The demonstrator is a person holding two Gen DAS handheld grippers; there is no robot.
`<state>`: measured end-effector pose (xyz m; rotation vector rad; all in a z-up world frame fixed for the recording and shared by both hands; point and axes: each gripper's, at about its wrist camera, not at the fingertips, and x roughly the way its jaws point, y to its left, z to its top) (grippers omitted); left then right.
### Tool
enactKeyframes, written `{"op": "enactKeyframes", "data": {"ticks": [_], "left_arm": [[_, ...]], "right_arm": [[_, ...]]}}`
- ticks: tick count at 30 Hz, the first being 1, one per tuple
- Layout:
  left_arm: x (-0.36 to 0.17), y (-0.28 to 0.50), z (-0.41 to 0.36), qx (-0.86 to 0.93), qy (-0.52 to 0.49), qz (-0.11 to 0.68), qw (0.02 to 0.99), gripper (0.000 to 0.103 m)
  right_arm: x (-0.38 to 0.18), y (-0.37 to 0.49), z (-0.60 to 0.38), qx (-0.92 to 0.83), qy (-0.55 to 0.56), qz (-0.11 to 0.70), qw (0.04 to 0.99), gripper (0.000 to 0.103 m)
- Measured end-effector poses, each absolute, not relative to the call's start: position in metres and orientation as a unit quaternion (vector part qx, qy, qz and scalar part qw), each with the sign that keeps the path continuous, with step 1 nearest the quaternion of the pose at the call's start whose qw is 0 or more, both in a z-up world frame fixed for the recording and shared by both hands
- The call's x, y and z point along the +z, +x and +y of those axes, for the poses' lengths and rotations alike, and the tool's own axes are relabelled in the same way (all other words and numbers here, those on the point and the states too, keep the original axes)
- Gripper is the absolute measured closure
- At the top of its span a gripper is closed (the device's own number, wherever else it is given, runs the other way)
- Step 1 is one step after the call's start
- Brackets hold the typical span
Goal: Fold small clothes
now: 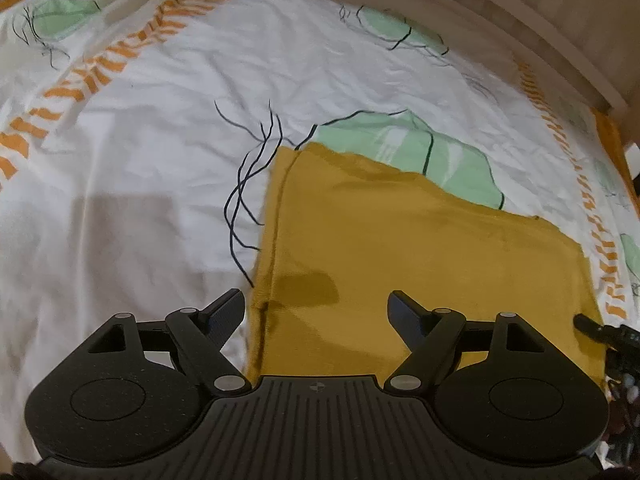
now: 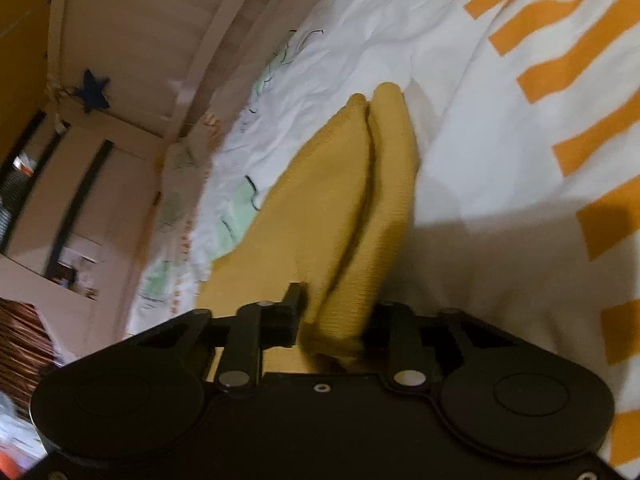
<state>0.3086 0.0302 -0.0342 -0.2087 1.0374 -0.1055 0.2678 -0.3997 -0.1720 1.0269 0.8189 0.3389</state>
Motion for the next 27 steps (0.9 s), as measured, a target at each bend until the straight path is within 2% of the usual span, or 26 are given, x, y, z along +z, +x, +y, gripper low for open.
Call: {"op": "enactKeyframes", "data": {"ticks": [6,17,27], "left_arm": [[-0.032,0.324,0.042,-0.067,-0.098,0.502,0.857,0.025],[-0.005,0.320,0.072,-0.085,-0.121,0.484,0.863,0.025],[0.006,0.319,0.116,-0.068,-0.146,0.469,0.868,0.025]], "right_arm": [[-0.131,0.263,-0.380,0.115,0.401,0.384,0.824,0.078],[-0.035,0.295,-0.308,0.127,0.337,0.388,0.849,0.079],[-0.013,0.325,-0.197,0.195,0.296,0.405,0.843,0.080]]}}
